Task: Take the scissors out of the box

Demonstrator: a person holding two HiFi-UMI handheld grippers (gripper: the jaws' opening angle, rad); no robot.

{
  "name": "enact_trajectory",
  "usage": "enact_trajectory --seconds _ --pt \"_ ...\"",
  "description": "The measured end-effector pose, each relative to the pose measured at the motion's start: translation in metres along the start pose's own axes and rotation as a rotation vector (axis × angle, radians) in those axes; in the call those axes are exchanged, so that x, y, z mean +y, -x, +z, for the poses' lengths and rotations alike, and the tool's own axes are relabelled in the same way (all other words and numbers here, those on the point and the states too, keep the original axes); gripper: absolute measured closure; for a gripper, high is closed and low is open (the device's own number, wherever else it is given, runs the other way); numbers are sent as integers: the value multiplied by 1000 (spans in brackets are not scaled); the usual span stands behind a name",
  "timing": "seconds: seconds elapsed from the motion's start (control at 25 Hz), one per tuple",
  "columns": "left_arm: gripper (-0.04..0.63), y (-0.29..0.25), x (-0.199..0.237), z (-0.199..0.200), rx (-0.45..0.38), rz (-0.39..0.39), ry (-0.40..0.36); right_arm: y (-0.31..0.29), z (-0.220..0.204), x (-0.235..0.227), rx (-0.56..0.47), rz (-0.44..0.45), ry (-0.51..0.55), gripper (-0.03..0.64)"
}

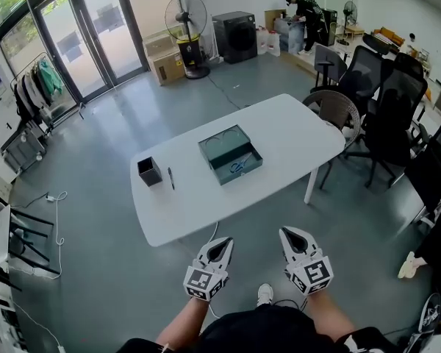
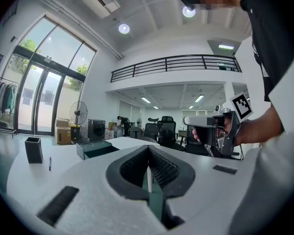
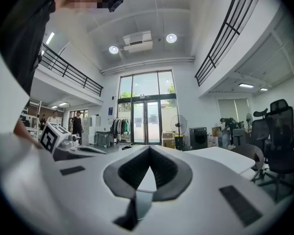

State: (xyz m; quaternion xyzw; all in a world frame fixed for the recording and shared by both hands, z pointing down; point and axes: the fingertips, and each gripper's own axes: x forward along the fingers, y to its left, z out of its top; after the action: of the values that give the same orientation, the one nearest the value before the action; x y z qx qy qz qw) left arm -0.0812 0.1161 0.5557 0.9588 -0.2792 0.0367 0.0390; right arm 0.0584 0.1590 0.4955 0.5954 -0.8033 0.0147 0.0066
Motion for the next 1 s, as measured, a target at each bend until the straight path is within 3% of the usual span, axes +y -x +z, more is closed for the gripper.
enact_trajectory --seconds 0.52,1.0 --pt "583 -78 12 5 21 66 12 -34 -6 -86 7 47 -19 612" --pt "583 -137 93 15 21 91 -7 -135 -4 -118 18 105 6 612"
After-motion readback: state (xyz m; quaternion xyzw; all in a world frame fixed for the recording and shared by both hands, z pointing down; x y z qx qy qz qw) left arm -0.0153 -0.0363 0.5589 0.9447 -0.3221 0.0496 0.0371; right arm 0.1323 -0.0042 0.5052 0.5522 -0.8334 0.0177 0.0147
